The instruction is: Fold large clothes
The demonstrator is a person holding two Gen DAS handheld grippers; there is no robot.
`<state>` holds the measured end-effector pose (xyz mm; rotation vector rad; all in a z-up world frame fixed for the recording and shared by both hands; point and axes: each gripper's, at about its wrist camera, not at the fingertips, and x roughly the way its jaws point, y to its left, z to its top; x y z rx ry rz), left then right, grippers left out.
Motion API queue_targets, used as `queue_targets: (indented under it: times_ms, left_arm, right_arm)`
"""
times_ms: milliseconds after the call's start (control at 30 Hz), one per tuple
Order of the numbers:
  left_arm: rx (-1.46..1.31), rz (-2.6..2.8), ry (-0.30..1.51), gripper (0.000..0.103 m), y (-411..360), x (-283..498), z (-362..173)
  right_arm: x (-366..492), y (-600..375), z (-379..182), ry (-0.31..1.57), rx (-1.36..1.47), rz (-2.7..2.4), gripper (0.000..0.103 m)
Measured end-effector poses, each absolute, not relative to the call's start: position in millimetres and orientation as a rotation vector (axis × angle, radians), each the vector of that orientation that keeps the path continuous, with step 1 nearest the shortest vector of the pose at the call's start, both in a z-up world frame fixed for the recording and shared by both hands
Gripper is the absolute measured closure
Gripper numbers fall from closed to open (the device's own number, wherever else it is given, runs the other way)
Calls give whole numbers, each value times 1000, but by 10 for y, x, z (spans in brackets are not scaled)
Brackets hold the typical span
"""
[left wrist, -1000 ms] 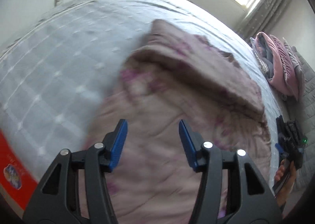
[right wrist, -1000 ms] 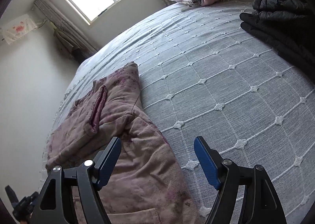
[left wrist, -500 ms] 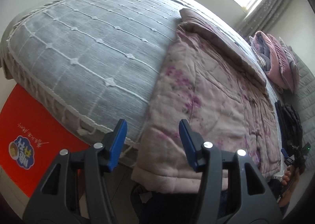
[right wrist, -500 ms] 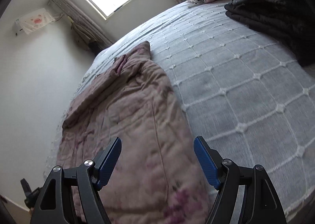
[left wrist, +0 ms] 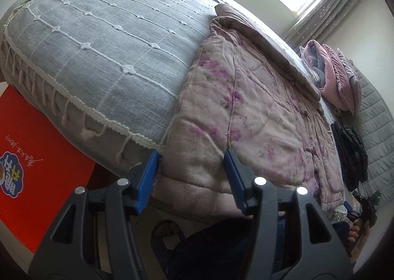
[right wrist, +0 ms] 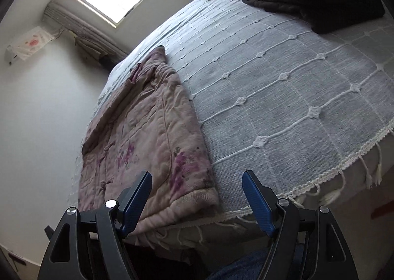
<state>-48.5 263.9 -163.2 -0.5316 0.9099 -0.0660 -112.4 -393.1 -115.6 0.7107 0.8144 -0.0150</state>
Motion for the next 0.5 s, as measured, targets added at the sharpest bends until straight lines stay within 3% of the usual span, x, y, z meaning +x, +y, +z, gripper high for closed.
queue_targets:
  times_ms: [500]
  left_arm:
    - [-558, -54, 899, 47, 2482, -432, -1710]
  right_arm:
    - [-858, -3549, -1342, 876, 705, -17, 26]
